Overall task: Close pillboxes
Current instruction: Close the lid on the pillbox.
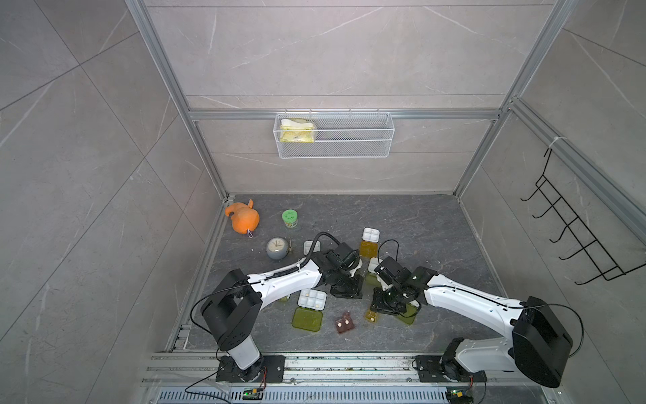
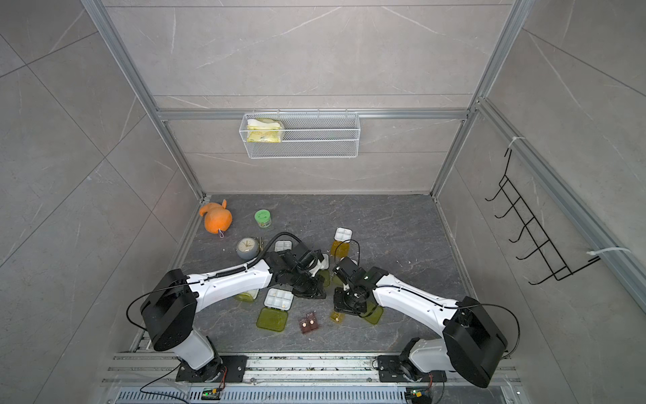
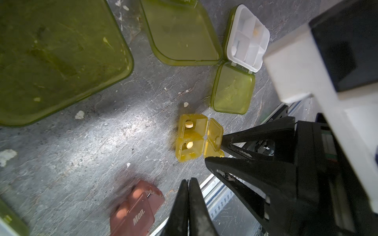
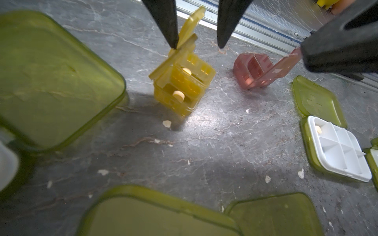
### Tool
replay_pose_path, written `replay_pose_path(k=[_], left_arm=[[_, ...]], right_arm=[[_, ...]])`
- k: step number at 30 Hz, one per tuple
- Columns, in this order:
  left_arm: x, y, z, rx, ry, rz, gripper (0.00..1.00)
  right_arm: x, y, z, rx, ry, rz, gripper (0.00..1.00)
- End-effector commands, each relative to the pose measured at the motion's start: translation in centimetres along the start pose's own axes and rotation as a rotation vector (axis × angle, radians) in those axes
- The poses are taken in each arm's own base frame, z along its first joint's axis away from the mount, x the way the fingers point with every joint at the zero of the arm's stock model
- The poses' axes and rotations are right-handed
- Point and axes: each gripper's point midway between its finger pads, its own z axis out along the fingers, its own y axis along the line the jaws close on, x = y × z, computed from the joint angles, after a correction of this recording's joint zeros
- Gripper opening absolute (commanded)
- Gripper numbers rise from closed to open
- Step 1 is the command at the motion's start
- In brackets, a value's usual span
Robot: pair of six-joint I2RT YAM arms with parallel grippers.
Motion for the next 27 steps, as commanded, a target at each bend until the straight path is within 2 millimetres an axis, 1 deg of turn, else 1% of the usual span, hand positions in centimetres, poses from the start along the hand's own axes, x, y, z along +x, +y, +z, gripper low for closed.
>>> replay_pose_path(k=[1, 6, 15, 27], left_arm=[[0.4, -0.5, -0.2, 0.013, 0.017, 0.024, 0.06], [0.4, -0.5, -0.1, 0.011, 0.022, 0.029, 0.05], [0.4, -0.4, 0.0, 0.005, 0.032, 0.038, 0.04], [0.6, -0.3, 0.1, 0.000, 0.053, 0.051, 0.01]], right_arm=[[-0.6, 0.7, -0.3, -0.006, -0.012, -0.026, 0.35], [-0.9, 0.4, -0.5, 0.021, -0.018, -0.040, 0.35], [-1.3, 0.8, -0.2, 0.025, -0.017, -0.051, 0.35], [-1.4, 0.5, 0.5, 0.014, -0.018, -0.034, 0.24]])
